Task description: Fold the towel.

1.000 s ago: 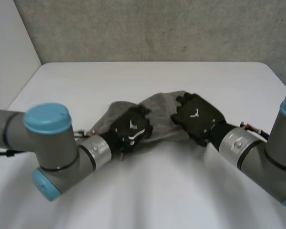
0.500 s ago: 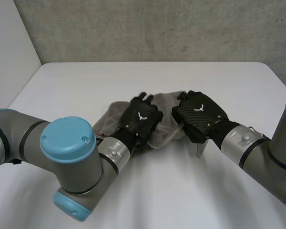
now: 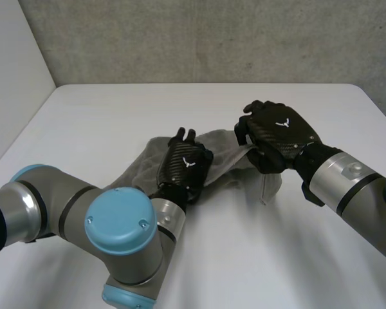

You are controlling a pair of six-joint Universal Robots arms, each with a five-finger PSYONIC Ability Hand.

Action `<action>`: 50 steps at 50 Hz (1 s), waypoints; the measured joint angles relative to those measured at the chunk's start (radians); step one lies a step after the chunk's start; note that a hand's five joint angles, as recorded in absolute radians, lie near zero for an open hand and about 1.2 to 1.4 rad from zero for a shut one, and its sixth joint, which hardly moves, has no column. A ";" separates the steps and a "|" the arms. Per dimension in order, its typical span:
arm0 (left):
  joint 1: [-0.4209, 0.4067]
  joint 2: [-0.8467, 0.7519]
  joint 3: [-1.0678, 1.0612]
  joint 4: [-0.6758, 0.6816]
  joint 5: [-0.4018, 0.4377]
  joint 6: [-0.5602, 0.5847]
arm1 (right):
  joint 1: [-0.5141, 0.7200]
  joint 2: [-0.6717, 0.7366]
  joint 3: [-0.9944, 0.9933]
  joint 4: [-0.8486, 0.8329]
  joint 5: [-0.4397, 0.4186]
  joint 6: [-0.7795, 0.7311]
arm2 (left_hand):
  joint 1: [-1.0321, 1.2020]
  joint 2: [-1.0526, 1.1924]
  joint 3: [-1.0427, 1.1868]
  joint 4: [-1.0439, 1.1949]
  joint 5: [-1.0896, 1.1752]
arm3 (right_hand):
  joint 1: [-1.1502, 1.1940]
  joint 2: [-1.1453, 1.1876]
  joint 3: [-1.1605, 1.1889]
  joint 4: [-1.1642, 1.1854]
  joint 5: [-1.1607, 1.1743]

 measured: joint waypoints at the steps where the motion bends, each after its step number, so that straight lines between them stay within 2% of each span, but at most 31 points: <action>1: 0.003 0.001 0.000 0.000 -0.005 0.000 | -0.003 -0.003 -0.001 0.000 0.000 0.000 | 0.000 0.000 0.000 0.000 0.000 | 0.000 0.000 0.000 0.000 0.000; 7: 0.055 0.016 0.001 0.000 -0.044 0.001 | -0.055 -0.023 -0.008 0.014 -0.008 -0.004 | 0.000 0.000 0.000 0.000 0.000 | 0.000 0.000 0.000 0.000 0.000; 14: 0.120 0.044 -0.010 -0.002 -0.050 0.002 | -0.127 -0.028 0.000 0.050 -0.022 -0.009 | 0.000 0.000 0.000 0.000 0.000 | 0.000 0.000 0.000 0.000 0.000; 24: 0.155 0.042 -0.043 -0.004 -0.046 0.006 | -0.181 -0.059 0.015 0.057 -0.032 -0.013 | 0.000 0.000 0.000 0.000 0.000 | 0.000 0.000 0.000 0.000 0.000; 32: 0.184 0.047 -0.053 -0.010 -0.045 0.012 | -0.272 -0.100 0.000 0.055 -0.046 -0.007 | 0.000 0.000 0.000 0.000 0.000 | 0.000 0.005 0.000 0.000 0.000; 40: 0.214 0.114 -0.062 -0.017 -0.040 0.015 | -0.320 -0.081 0.001 0.053 -0.084 -0.018 | 0.016 0.008 0.000 0.000 0.025 | 0.000 0.008 0.000 0.000 0.000; 43: 0.227 0.142 -0.070 -0.019 -0.038 0.015 | -0.321 -0.069 0.000 0.054 -0.084 -0.026 | 0.047 0.040 0.000 0.000 0.053 | 0.000 0.008 0.000 0.000 0.000; 50: 0.249 0.225 -0.093 -0.059 0.001 0.014 | -0.326 -0.057 -0.006 0.057 -0.085 -0.055 | 0.338 0.337 0.000 0.000 0.331 | 0.000 0.008 0.000 0.000 0.000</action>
